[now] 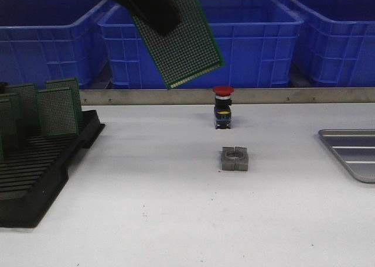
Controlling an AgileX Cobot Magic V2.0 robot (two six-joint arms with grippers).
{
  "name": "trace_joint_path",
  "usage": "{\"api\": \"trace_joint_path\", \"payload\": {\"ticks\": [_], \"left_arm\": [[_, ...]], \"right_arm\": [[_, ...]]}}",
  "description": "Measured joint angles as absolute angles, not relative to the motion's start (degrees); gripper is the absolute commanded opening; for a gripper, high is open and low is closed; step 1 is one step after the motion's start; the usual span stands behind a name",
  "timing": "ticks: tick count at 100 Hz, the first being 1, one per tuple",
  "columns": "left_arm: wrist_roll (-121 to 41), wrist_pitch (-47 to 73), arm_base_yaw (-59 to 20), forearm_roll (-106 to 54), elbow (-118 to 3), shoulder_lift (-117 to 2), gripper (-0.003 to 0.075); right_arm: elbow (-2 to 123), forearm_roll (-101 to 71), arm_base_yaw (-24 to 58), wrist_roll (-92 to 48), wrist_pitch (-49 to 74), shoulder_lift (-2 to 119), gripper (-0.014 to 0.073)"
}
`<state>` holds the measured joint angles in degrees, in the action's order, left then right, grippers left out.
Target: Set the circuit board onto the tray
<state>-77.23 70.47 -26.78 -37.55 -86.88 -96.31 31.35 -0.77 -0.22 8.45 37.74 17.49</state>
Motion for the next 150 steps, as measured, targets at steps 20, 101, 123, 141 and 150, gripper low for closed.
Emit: {"api": "trace_joint_path", "payload": {"ticks": [20, 101, 123, 141, 150], "left_arm": [[-77.23, 70.47, -26.78, -37.55, -86.88, -96.31, -0.0018], [-77.23, 70.47, -26.78, -37.55, -86.88, -96.31, -0.0018], [-77.23, 70.47, -26.78, -37.55, -86.88, -96.31, -0.0018], [-77.23, 70.47, -26.78, -37.55, -86.88, -96.31, -0.0018], [-77.23, 70.47, -26.78, -37.55, -86.88, -96.31, -0.0018]], "right_arm": [[31.38, -5.93, -0.22, 4.59, 37.51, 19.57, 0.0416], [43.77, -69.13, 3.05, -83.75, 53.2, 68.17, 0.0416], [50.47, -69.55, 8.38, -85.39, 53.42, 78.7, 0.0416], [55.36, -69.82, 12.48, -86.01, 53.42, 84.82, 0.0414], [57.0, -69.82, 13.96, -86.05, 54.01, 87.0, 0.0414]]}}
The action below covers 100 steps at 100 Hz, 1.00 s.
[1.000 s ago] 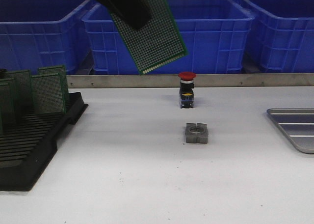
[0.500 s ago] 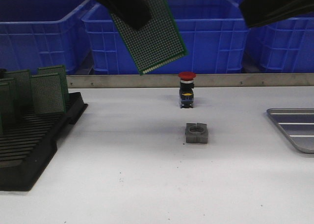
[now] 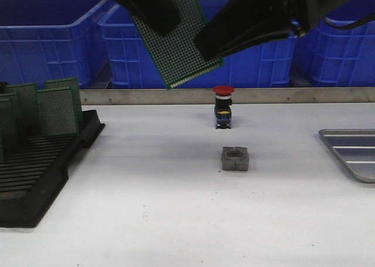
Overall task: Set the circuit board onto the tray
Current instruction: 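Bring the right gripper to the held board and grasp its edge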
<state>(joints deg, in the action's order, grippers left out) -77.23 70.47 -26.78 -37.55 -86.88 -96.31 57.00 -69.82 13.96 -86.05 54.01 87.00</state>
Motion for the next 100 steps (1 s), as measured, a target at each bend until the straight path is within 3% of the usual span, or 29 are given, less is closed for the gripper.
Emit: {"api": "trace_joint_path", "payload": {"ticks": [10, 17, 39, 45, 53, 65, 72, 100], "left_arm": [[-77.23, 70.47, -26.78, -37.55, -86.88, -96.31, -0.0018], [-77.23, 70.47, -26.78, -37.55, -86.88, -96.31, -0.0018], [-77.23, 70.63, -26.78, -37.55, -86.88, -96.31, -0.0014], [-77.23, 70.62, -26.78, -37.59, -86.88, -96.31, 0.0022], [-77.23, 70.75, -26.78, -37.59, -86.88, -96.31, 0.0134], [-77.12, 70.64, -26.78, -37.6, -86.88, -96.31, 0.0396], [-77.12, 70.64, -26.78, -37.69, -86.88, -96.31, 0.0489], [-77.12, 70.64, -26.78, -37.69, -86.88, -96.31, 0.0503]], "right_arm": [[57.95, -69.82, 15.08, -86.15, 54.45, 88.3, 0.0387], [58.49, -69.82, 15.65, -86.15, 54.46, 88.65, 0.0319], [58.72, -69.9, 16.21, -86.3, 54.68, 88.7, -0.0011], [58.72, -69.76, 16.21, -86.61, 55.14, 88.7, -0.0074], [58.72, -69.42, 16.37, -87.34, 55.88, 88.7, -0.0065], [58.72, -69.69, 16.37, -87.01, 55.74, 88.7, -0.0066], [58.72, -69.69, 16.37, -86.88, 55.61, 88.7, -0.0066], [58.72, -66.41, 15.0, -85.47, 55.51, 88.08, -0.0066]]}}
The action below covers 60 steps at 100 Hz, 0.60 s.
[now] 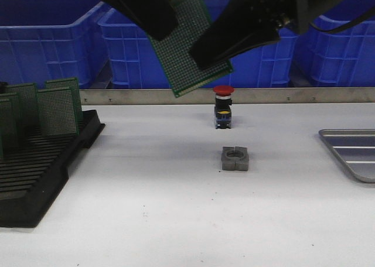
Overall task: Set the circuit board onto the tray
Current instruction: 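Bring the right gripper to the held board and grasp its edge, then open the left gripper, releasing the board to the right gripper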
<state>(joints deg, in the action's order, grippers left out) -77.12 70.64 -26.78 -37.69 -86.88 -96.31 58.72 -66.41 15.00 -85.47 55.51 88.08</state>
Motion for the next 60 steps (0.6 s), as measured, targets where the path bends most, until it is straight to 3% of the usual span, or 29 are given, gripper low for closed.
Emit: {"api": "trace_joint_path", "payload": {"ticks": [36, 60], "left_arm": [[-77.12, 70.64, -26.78, -37.69, -86.88, -96.31, 0.0503], [-77.12, 70.64, -26.78, -37.72, -86.88, -96.31, 0.0503]], "right_arm": [[58.72, -58.03, -2.15, -77.96, 60.72, 81.46, -0.0066], [58.72, -57.66, -16.69, -67.88, 60.06, 85.35, -0.0066]]}}
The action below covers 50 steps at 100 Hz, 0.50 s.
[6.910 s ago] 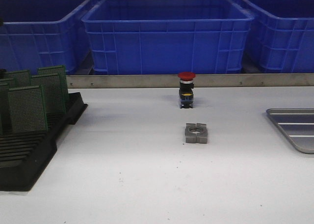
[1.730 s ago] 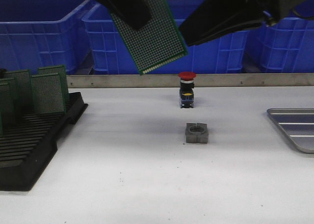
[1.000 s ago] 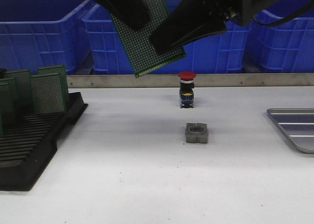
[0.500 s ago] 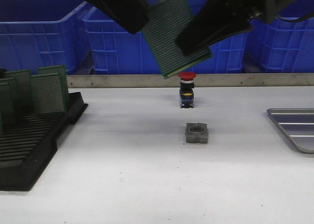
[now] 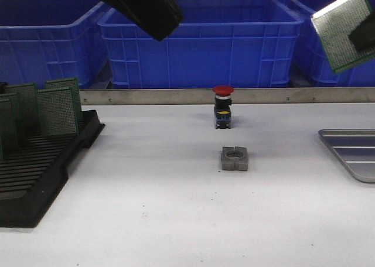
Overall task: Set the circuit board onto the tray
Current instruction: 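Open the left gripper, releasing the board to the right gripper, then carry the board with the right gripper and lower it onto the metal tray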
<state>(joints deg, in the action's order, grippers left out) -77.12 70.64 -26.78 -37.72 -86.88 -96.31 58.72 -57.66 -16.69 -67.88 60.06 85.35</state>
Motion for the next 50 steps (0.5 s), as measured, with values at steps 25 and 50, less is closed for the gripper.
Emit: {"api": "trace_joint_path", "payload": {"ticks": [25, 50], "left_arm": [[-77.12, 70.64, -26.78, -37.81, -86.88, -96.31, 0.0503], [-77.12, 70.64, -26.78, -37.81, -86.88, -96.31, 0.0503]], "right_arm": [[58.72, -57.89, -23.11, -54.8, 54.37, 96.5, -0.0066], [58.72, -60.66, -23.51, -51.74, 51.14, 105.5, -0.0066]]}}
